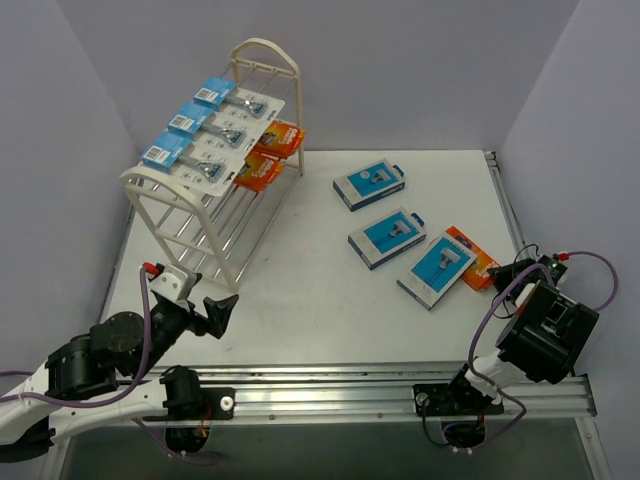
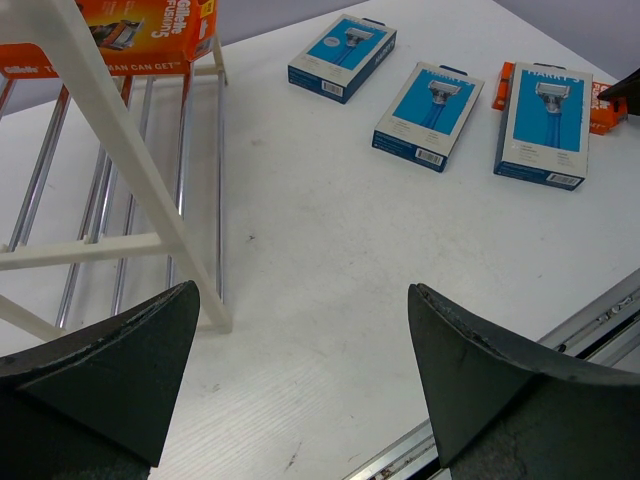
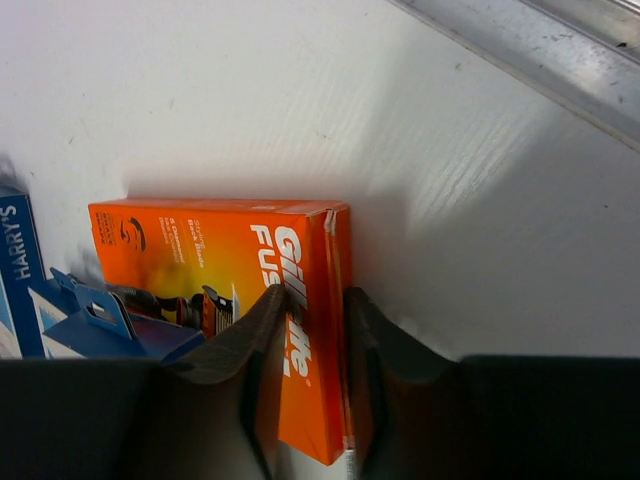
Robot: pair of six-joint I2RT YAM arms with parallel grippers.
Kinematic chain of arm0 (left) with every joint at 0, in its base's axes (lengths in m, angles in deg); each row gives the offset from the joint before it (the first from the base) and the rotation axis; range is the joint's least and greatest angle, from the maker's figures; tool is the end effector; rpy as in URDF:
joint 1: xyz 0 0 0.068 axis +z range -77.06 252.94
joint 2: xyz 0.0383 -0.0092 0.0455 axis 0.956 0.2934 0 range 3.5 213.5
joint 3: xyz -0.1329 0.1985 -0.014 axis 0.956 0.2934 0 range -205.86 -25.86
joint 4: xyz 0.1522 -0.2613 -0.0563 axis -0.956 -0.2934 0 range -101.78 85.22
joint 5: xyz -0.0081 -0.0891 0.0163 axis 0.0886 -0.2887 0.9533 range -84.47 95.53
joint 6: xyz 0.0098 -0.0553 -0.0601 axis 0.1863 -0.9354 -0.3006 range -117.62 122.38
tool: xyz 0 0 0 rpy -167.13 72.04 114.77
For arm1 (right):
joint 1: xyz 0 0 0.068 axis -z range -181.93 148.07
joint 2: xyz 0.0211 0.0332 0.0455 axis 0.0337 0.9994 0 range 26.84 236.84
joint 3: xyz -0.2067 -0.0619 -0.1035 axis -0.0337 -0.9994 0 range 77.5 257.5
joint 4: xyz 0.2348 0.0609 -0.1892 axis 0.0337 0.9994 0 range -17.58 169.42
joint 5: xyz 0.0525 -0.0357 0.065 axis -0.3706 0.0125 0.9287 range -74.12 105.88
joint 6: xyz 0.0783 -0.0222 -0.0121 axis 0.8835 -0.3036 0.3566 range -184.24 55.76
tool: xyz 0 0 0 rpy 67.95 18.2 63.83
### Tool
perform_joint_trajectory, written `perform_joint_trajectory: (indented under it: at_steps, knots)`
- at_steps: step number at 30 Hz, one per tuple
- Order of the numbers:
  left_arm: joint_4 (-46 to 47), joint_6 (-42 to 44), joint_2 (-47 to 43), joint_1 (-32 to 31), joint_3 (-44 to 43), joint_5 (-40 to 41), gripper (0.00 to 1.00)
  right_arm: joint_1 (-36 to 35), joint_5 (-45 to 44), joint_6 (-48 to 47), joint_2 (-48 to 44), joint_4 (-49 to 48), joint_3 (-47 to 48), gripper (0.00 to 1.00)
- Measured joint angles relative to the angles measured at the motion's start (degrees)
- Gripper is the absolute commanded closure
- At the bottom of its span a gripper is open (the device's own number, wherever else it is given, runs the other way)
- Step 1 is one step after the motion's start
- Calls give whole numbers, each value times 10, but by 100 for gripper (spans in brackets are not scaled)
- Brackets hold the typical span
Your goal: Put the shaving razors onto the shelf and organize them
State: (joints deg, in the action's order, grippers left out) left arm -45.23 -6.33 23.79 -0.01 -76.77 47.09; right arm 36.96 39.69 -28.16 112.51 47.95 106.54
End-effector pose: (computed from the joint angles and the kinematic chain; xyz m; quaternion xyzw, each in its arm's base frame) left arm 0.0904 -0.1323 0.3725 0.1868 0.7273 -0.1882 0.6330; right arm 0.2768 -0.1862 0.0554 0.4420 0.7403 0.1689 0.4775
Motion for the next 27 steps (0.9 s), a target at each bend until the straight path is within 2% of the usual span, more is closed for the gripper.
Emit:
perform_joint_trajectory:
  at_steps: [3, 9, 16, 27]
  knots:
    - [0, 0, 0, 0, 0, 0, 6, -2, 9, 4, 0, -2, 0, 100]
    - [0, 0, -3, 0, 0, 0, 6, -12, 11, 12, -21, 31, 0, 100]
    - [0, 0, -9, 0, 0, 0, 6, -24, 11, 20, -136, 123, 8, 100]
    - [0, 0, -14, 0, 0, -1, 6, -27, -6, 29, -266, 249, 129, 100]
